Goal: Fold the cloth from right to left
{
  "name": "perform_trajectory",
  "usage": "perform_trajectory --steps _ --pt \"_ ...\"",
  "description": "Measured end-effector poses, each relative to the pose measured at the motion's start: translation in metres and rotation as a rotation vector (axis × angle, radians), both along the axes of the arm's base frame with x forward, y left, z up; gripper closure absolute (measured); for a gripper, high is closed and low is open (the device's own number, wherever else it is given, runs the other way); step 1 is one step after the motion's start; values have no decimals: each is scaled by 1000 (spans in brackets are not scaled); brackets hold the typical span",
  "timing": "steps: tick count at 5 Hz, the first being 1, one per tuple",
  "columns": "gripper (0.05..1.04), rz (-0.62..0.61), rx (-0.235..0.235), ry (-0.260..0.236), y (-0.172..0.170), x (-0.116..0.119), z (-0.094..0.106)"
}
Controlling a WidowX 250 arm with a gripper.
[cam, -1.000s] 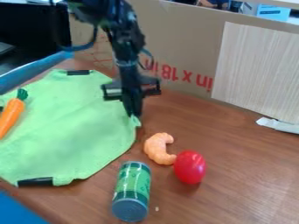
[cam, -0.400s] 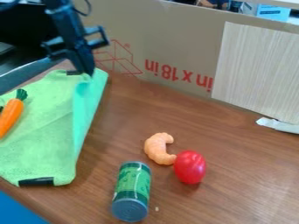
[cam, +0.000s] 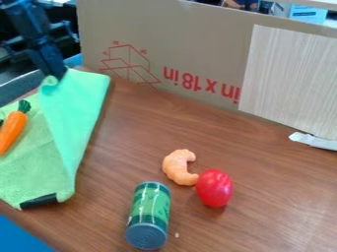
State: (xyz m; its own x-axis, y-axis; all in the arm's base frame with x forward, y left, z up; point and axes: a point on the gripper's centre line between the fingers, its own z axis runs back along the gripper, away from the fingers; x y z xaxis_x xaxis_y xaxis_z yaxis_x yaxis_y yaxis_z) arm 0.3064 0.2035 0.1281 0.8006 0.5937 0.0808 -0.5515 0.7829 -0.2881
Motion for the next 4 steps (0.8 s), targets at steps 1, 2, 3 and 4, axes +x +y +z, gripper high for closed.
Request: perform_trajectory --steps 1,2,3,4 --pt "1026 -13 -2 -29 23 -19 2" --pt "1026 -18 27 -64 46 -32 6" --pt "1026 -7 46 -96 63 -40 15" --pt "1026 3 51 -103 77 -48 12"
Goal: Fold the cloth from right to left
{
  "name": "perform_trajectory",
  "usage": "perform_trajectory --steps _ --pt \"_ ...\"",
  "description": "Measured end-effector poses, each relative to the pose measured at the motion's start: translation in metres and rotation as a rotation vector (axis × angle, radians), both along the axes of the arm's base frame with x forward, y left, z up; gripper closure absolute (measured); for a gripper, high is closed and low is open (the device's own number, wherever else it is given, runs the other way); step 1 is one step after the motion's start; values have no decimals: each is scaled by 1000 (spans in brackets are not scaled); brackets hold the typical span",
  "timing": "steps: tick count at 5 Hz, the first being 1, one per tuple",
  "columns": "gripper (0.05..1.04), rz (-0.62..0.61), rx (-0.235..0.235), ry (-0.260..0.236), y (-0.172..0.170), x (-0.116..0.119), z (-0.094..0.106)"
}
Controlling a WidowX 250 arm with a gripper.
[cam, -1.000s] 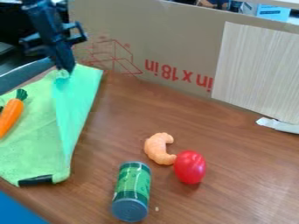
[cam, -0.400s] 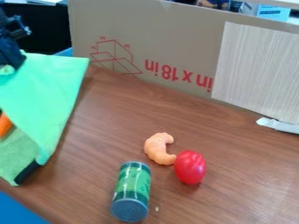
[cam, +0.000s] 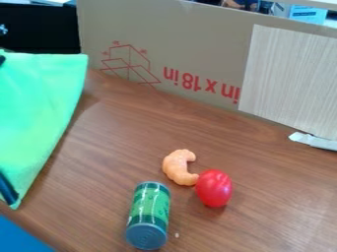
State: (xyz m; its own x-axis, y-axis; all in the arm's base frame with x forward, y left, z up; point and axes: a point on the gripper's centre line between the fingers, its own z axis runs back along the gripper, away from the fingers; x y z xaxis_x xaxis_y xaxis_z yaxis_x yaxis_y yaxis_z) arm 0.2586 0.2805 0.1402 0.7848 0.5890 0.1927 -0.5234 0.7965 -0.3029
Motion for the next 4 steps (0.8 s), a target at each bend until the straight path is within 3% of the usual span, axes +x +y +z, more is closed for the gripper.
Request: perform_trajectory --steps 1,3,4 --pt "1028 26 17 -8 17 -3 -8" --pt "1014 197 72 -1 49 -17 -18" --pt "851 240 67 8 52 -19 -19"
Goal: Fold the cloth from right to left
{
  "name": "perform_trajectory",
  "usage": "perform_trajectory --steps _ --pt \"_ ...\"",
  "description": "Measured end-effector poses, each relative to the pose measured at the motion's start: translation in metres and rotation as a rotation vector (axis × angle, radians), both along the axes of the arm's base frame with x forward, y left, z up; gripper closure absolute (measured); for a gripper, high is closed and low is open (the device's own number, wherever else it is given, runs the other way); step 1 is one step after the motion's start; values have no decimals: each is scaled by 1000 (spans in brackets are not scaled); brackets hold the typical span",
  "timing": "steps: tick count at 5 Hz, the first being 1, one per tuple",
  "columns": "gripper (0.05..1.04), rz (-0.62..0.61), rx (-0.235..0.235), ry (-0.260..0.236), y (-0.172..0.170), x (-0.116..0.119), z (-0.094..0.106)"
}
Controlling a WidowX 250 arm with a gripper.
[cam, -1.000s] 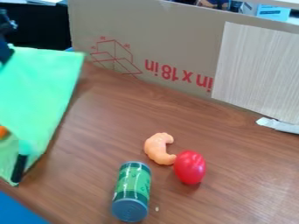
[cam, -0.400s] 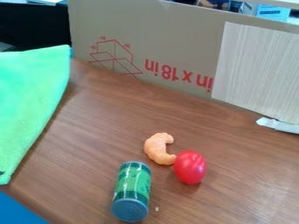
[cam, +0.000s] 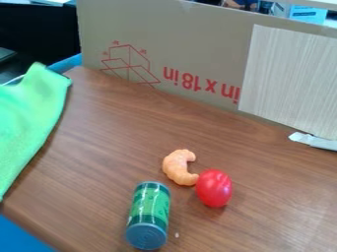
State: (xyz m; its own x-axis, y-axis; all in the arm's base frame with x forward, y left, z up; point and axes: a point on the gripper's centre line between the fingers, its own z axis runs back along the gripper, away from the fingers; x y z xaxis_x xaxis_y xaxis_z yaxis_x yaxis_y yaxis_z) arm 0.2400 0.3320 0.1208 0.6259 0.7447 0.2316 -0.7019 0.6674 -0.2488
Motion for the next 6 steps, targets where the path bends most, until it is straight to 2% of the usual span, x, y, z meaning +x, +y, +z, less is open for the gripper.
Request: perform_trajectory --steps 1,2,3,4,6 --pt "620 24 -6 24 0 -4 -1" --pt "319 72 9 73 4 -7 5" --pt "93 101 35 93 4 4 19" --pt "82 109 40 88 6 7 44" --pt "82 -195 98 397 -23 26 82"
